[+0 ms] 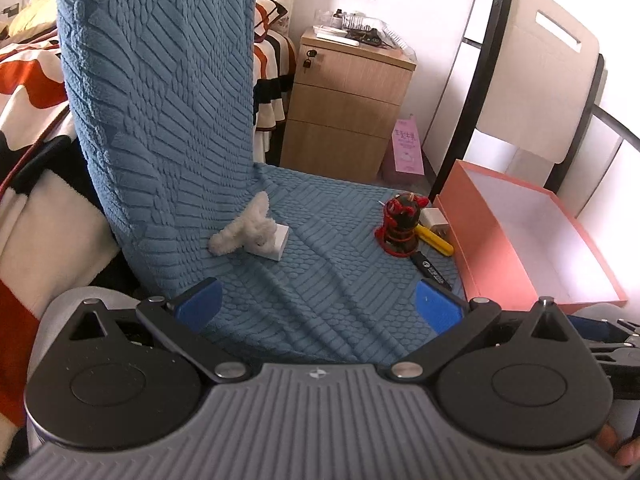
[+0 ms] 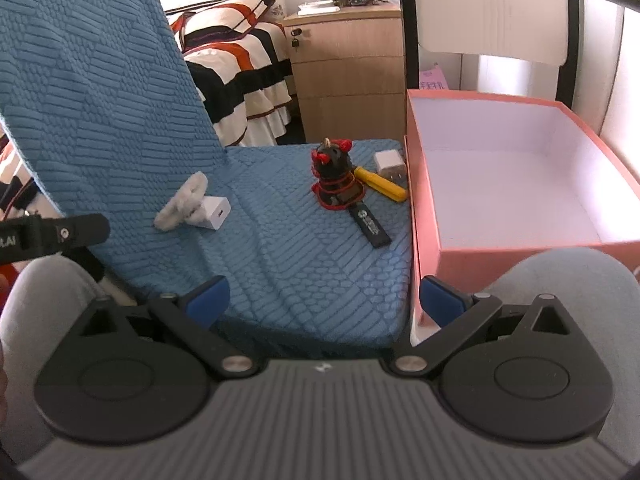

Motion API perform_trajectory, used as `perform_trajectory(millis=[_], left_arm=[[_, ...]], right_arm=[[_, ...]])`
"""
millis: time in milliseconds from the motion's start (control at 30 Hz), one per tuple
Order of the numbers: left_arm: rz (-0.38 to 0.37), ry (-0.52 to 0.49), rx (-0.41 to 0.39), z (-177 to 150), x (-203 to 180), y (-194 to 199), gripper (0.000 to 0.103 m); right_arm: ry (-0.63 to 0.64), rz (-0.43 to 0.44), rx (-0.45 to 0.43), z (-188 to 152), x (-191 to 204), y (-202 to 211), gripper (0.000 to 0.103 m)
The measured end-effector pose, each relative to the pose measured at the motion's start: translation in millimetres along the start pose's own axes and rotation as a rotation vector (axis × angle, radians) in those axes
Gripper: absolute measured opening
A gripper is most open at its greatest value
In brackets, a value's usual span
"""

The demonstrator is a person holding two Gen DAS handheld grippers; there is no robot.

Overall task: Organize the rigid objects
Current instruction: 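Move left tool toward white plush toy while right tool approaches red-black figurine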

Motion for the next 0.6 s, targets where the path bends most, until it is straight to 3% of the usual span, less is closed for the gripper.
perform_trajectory(millis=[600], left_arm=[[0.080,-0.003,-0.037,8.1,20.5,-86.8,0.103]], right_arm=[[-0.019,0.032,-0.091,15.1,-10.5,-59.8,0.103]])
Point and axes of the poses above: each gripper's, at about its wrist camera, not at the fingertips, and y roughly against the way its jaws point, x to its left, z to its top, the point moved 2 cm from there along -y, roughly the way its jaws point, and after that the axes turned 9 degrees about y, right-handed, at the moved point
